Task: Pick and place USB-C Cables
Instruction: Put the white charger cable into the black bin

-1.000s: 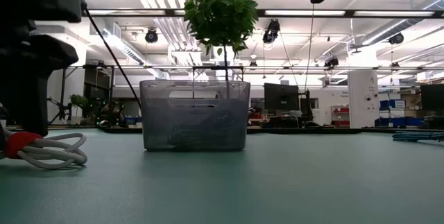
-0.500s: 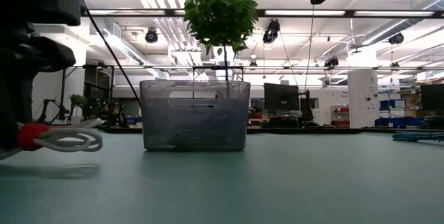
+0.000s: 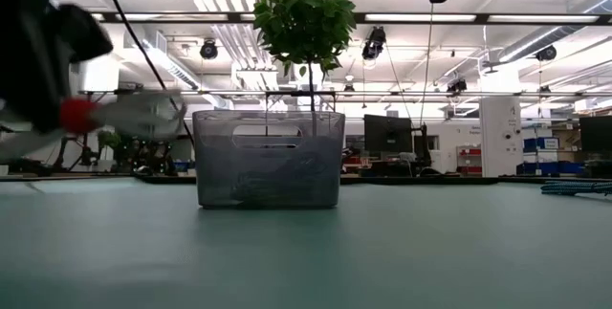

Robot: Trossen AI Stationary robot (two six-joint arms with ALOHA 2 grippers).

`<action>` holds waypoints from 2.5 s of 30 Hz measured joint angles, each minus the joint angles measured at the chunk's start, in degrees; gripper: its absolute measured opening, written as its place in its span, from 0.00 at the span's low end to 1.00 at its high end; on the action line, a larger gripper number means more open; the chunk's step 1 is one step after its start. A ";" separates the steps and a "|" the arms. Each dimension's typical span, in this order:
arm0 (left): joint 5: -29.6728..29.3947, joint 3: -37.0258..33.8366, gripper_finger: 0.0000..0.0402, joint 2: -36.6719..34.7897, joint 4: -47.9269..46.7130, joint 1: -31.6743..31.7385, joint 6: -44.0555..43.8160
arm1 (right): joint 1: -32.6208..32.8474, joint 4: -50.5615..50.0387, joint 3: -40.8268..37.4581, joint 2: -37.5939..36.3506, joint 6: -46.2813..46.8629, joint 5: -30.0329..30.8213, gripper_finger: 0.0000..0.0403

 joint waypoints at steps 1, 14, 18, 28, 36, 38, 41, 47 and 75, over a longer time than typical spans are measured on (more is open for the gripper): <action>0.06 1.24 0.03 -0.02 -1.54 0.18 -0.57 | 0.00 -0.01 0.00 0.00 -0.26 0.01 0.16; -2.24 14.53 0.02 -0.23 -9.41 6.94 -3.12 | 0.00 -5.52 0.00 -2.98 -1.45 0.02 0.16; -2.39 15.90 0.02 -0.23 -8.53 11.57 -3.20 | 0.00 -8.60 0.00 -5.17 -1.14 0.04 0.16; -0.24 15.94 0.02 -0.23 -6.01 21.04 -3.01 | 0.00 -11.60 0.00 -6.16 0.15 0.04 0.16; 2.20 15.92 0.02 -0.34 -6.03 24.24 -1.45 | 0.00 -11.15 0.00 -5.47 1.26 0.05 0.16; 3.51 15.92 0.02 -0.52 -6.03 25.29 -1.47 | 0.00 -11.32 0.00 -5.40 1.27 0.07 0.16; 4.25 15.92 0.02 -0.56 -6.07 26.11 -1.49 | 0.00 -11.14 0.00 -5.44 2.21 0.11 0.16; 4.72 15.64 0.02 -0.56 -6.72 26.86 -3.64 | 0.00 -11.16 0.00 -5.29 3.90 0.11 0.16; 2.61 5.84 0.02 -0.10 2.55 35.08 -7.76 | 0.00 -13.52 0.00 -5.11 4.03 1.22 0.16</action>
